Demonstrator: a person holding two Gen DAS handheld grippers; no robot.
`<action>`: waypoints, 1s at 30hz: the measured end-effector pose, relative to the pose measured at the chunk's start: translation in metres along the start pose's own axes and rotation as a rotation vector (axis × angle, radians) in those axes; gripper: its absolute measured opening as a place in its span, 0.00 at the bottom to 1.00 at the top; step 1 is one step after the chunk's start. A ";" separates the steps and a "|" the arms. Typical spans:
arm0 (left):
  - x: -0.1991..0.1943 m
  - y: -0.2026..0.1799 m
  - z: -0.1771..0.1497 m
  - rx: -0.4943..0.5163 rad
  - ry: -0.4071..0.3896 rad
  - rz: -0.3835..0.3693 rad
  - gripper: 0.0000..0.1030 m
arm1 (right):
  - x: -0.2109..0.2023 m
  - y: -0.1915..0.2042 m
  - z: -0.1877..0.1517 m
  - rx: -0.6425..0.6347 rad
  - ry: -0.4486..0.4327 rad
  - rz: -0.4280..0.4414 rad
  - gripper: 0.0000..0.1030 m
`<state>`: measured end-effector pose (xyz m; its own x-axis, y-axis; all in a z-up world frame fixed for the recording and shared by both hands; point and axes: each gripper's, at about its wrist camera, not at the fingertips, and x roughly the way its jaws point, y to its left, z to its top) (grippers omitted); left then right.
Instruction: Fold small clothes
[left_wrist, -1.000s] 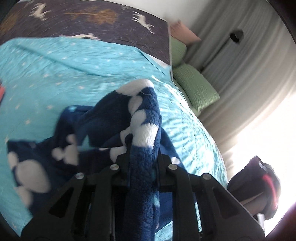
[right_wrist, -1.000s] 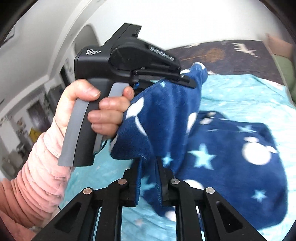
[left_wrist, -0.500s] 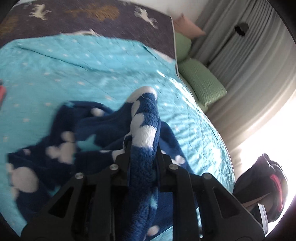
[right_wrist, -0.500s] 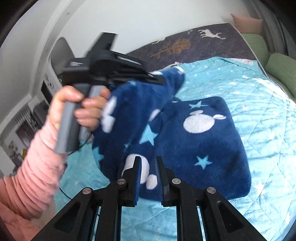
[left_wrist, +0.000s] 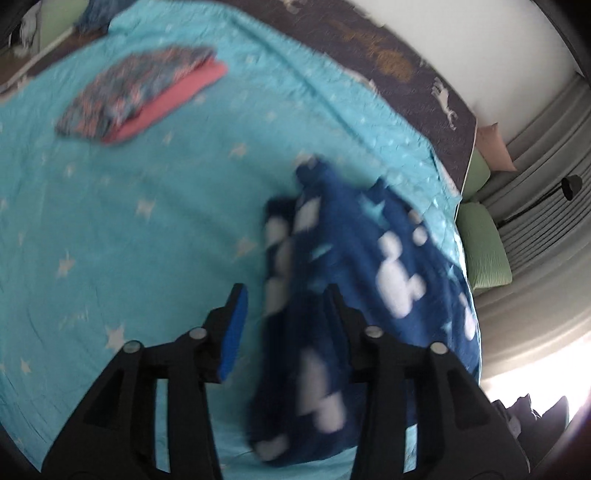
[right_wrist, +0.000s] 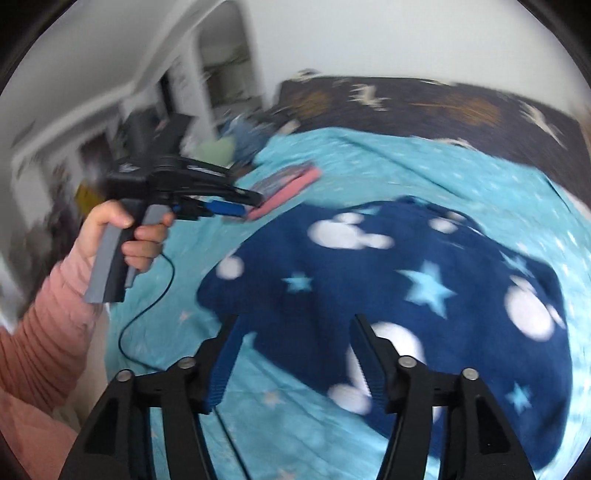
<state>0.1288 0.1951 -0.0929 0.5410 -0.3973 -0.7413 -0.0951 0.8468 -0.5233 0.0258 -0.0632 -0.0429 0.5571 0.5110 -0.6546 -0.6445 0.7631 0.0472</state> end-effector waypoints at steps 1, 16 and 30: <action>0.002 0.003 -0.002 -0.008 0.013 -0.014 0.47 | 0.009 0.014 0.003 -0.063 0.017 -0.010 0.68; 0.007 0.030 0.025 -0.008 -0.012 -0.145 0.59 | 0.136 0.120 -0.003 -0.521 0.154 -0.385 0.77; 0.045 0.014 0.045 -0.042 0.140 -0.365 0.80 | 0.107 0.070 0.042 -0.114 0.079 -0.220 0.19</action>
<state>0.1893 0.2045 -0.1146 0.4266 -0.7162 -0.5523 0.0468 0.6273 -0.7774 0.0627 0.0615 -0.0783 0.6504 0.3018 -0.6971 -0.5701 0.8004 -0.1854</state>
